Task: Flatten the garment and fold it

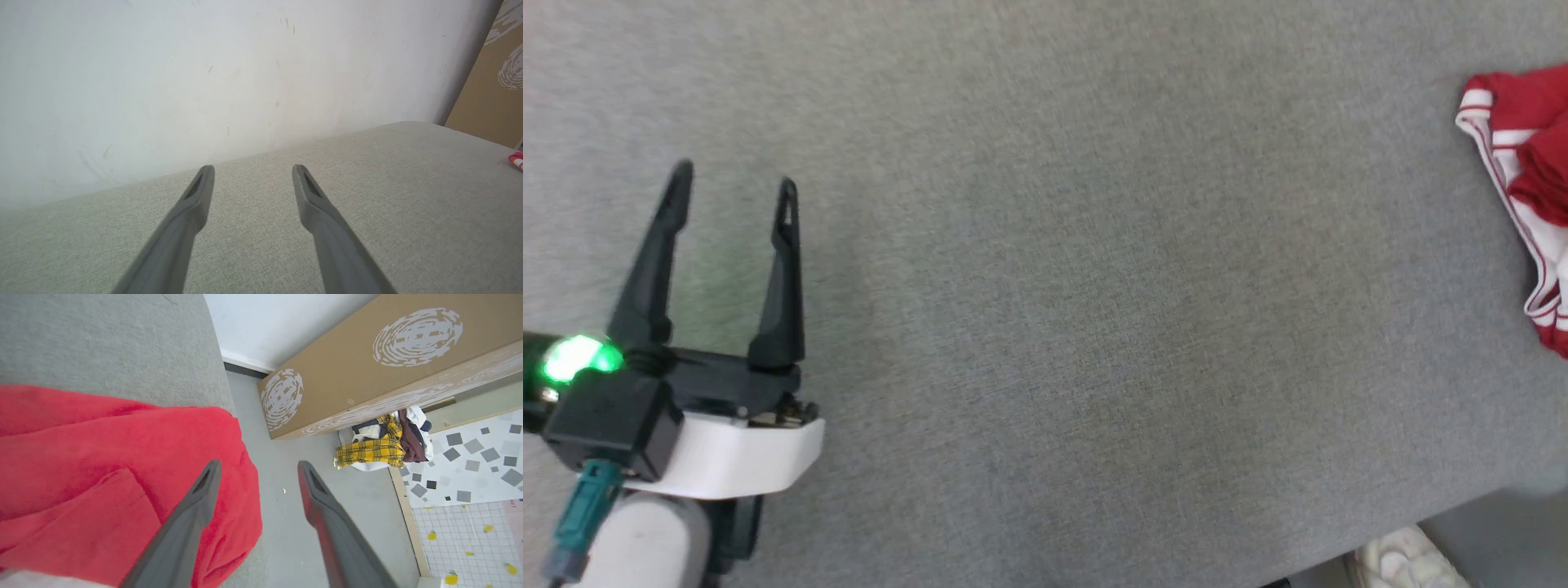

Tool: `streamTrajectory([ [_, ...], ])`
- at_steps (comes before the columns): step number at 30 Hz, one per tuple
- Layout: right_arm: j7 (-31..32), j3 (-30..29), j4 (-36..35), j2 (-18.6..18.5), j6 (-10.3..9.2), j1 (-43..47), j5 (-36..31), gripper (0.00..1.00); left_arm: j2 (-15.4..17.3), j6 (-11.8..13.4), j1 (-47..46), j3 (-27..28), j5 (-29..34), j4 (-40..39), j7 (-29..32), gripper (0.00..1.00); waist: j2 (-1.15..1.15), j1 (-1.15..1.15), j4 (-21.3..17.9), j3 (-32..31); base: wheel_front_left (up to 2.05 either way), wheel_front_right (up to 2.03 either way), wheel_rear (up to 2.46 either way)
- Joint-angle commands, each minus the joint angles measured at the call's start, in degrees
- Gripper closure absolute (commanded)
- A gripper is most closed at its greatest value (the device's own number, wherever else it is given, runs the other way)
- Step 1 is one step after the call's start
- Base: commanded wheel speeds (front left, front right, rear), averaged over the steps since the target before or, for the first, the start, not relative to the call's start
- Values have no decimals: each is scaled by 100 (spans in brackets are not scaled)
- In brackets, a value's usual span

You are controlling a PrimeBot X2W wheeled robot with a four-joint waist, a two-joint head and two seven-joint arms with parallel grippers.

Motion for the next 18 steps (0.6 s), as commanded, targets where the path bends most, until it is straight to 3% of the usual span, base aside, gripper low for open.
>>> streamTrajectory([
  [1, -148, 24, -117, 119, -11, 130, 140, 0, -127, 74, 78, -30, -50, 134, -150, 0, 0, 0, 322, -490, 0, 0, 0],
  [8, -656, -100, -774, 522, -11, 551, 610, 0, -403, 108, 210, -170, -176, 653, -455, 0, 0, 0, 613, -1172, 0, 0, 0],
  [18, -830, -275, -2400, 1610, -11, 1771, 962, 0, -718, 170, 757, -187, -465, 1213, -660, 0, 0, 0, 992, -2410, 0, 0, 0],
])
